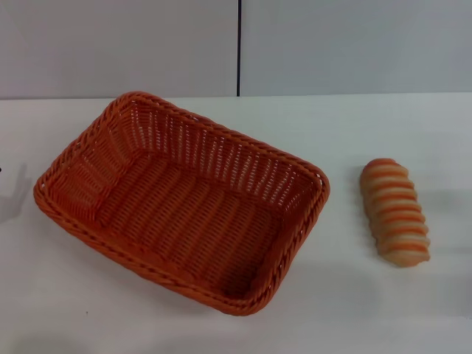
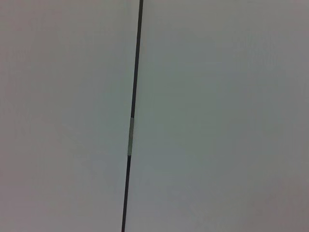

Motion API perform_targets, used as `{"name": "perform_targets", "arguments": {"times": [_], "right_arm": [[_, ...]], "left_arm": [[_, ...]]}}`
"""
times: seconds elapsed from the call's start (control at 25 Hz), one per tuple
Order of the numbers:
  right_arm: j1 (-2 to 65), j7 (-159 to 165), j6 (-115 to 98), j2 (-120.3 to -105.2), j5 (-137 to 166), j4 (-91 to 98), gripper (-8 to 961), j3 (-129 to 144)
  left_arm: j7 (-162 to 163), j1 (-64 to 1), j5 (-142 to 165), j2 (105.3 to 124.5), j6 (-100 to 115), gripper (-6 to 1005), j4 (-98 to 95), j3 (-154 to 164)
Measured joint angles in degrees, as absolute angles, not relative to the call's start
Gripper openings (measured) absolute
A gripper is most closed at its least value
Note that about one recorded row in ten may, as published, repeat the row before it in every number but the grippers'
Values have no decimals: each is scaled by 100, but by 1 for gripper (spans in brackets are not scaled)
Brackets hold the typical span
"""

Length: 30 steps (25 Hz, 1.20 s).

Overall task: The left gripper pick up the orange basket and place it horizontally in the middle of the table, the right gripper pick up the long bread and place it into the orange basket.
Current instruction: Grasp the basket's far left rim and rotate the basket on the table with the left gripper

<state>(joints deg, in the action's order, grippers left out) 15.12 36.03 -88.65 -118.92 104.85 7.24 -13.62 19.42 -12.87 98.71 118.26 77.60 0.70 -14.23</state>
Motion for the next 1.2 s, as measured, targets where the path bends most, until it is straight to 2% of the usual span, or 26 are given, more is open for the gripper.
{"name": "perform_targets", "arguments": {"times": [0.6,0.8,0.84,0.88,1.2], "right_arm": [[1560,3603,-8842,-11892,10472,668,708,-1362],[1571,3603,-8842,-11891,10464,660,708,-1362],[1557,3603,-8837,-11891,10460,659,707,-1368],[1557,3603,-8837,-11891,10460,659,707,-1368],[1555,3603,-8837,-11891,10442,651,707,-1411]], "left_arm": [[2078,-1372,9985,11777,7836,795,-137,-1177],[4243,-1670,10186,11791,8268,789,-1996,26],[5372,-1734,10198,11808,8344,788,-2978,632],[5372,-1734,10198,11808,8344,787,-2978,632],[8951,-1690,11017,11791,8239,777,-6619,2823]]}}
